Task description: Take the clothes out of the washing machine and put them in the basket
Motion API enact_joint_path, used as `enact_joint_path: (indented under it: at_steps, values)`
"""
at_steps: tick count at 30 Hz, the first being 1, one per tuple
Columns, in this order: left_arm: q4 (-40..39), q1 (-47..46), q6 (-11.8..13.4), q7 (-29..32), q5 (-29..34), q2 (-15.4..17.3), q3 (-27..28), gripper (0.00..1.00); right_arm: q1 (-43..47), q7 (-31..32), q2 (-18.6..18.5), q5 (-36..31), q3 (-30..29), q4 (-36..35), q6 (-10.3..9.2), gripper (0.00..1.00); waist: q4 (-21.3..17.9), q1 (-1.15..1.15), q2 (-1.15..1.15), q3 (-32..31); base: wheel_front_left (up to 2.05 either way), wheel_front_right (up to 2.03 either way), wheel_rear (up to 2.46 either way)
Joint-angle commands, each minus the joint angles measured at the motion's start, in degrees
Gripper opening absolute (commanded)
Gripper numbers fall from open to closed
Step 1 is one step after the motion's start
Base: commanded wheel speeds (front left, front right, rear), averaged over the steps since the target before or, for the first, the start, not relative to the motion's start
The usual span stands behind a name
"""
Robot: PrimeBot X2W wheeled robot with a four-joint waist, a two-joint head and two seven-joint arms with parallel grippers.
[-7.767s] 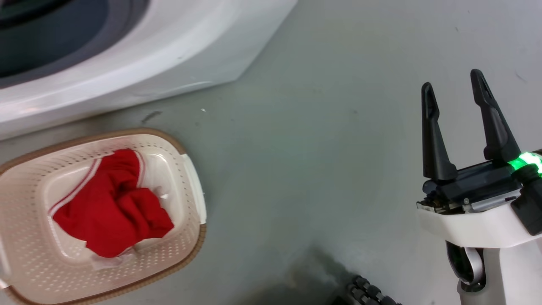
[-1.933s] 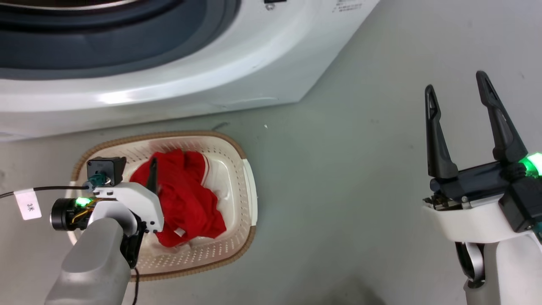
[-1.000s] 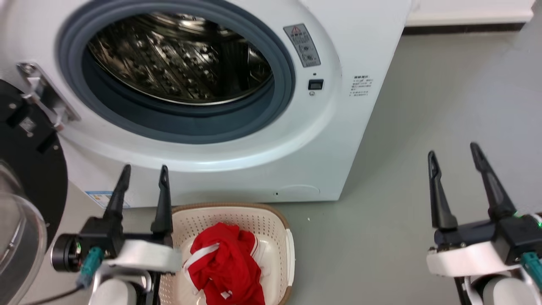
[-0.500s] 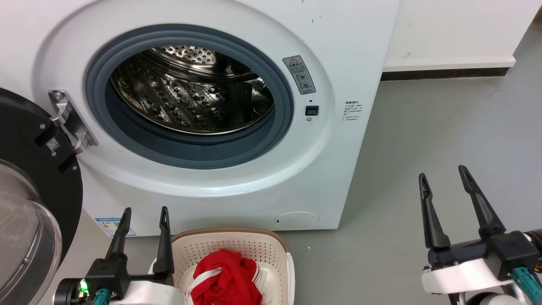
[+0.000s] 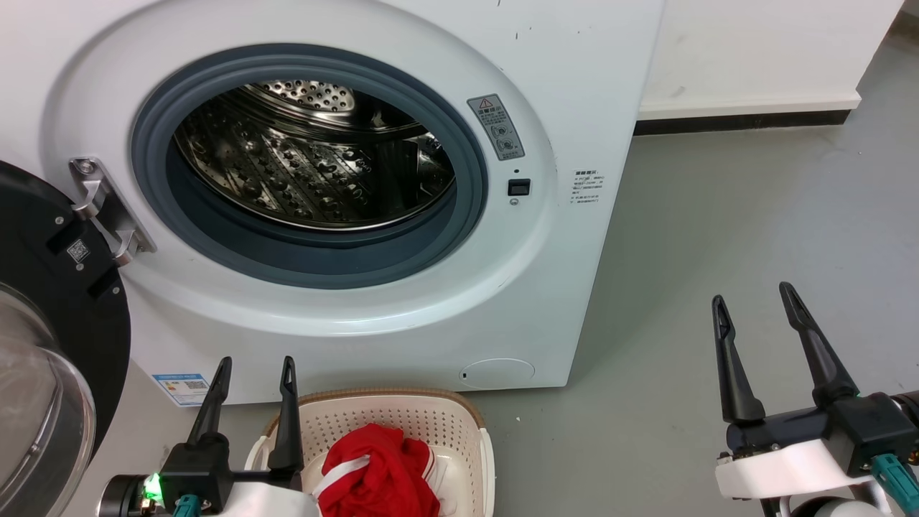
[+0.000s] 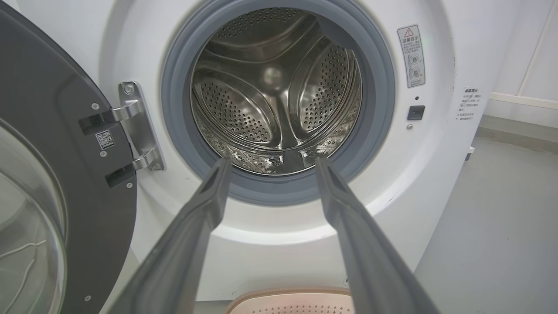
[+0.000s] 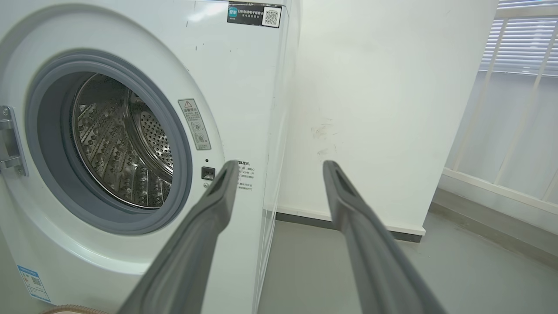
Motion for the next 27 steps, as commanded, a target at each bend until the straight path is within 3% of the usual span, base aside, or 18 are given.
enact_joint_path:
  at_steps: [1,5,6,10,27]
  values:
    - [-0.28,0.26,0.21,-0.15,0.24,-0.10,0.11,1.00,0.38,-0.13,0.06,0.08,0.03,0.07,-0.06,1.00,-0.04,0.00,0.00,0.06,0.00,0.00,0.00]
    - [-0.41,0.04,-0.34,-0.15,-0.41,-0.13,0.03,1.00,0.17,-0.13,0.06,0.12,-0.12,0.01,-0.06,1.00,-0.11,0.00,0.00,0.22,0.00,0.00,0.00]
    - [-0.41,-0.02,-0.49,-0.15,-0.51,-0.14,0.05,0.00,0.13,-0.13,0.06,0.14,-0.15,0.02,-0.06,0.00,-0.11,0.00,0.00,0.27,0.00,0.00,0.00]
    - [1.91,0.35,-0.53,0.43,-0.93,-0.11,-0.13,0.00,0.83,0.07,0.01,0.55,0.16,1.59,0.01,0.00,-0.12,0.00,0.00,0.26,0.00,0.00,0.00]
    - [4.32,-2.21,-1.76,5.21,-20.89,-0.12,1.25,0.00,-0.99,3.44,-1.35,23.31,0.36,5.32,0.00,0.00,0.40,0.00,0.00,0.06,0.00,0.00,0.00]
